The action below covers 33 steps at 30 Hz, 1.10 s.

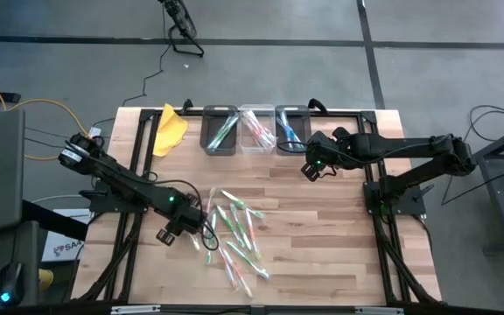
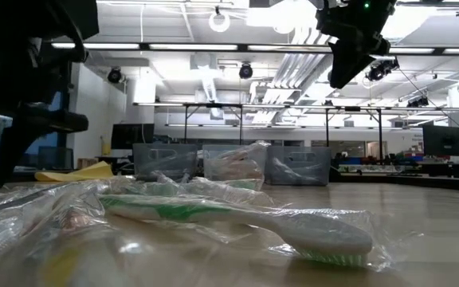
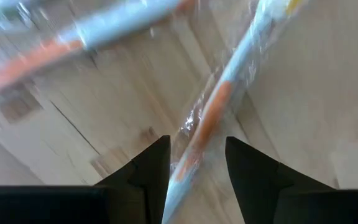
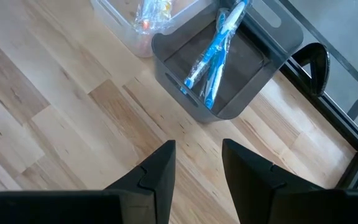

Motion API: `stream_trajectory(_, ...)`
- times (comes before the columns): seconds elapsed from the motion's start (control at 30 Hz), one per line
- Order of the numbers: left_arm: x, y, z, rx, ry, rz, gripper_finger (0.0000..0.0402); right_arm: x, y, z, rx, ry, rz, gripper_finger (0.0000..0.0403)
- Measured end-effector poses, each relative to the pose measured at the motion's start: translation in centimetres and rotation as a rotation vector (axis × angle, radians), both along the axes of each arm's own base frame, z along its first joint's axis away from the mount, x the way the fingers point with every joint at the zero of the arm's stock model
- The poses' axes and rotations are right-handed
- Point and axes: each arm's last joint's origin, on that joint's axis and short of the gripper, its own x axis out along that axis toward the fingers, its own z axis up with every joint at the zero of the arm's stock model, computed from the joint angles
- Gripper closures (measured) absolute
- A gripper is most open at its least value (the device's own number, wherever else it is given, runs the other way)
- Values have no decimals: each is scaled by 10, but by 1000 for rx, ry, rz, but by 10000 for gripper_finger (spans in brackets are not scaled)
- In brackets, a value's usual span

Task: Pick & Place Toothbrushes
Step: Put the orange toothbrush into the transparent bin

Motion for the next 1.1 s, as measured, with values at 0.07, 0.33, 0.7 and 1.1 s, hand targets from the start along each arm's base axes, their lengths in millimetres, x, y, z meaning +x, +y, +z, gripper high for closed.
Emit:
stream_trajectory(0.07, -1, 1, -2, 3, 6, -2, 251, 0, 0, 0, 0, 0, 0, 278)
stream_trajectory(0.33, -4, 2, -11, 13, 4, -26, 252, 0, 0, 0, 0, 0, 0, 278)
stream_trajectory(0.7, 2, 2, -9, 63, -29, -14, 369, 0, 0, 0, 0, 0, 0, 278)
stream_trajectory(1.1, 22, -1, 46, 252, -81, -88, 394, 0, 0, 0, -1, 0, 0, 278)
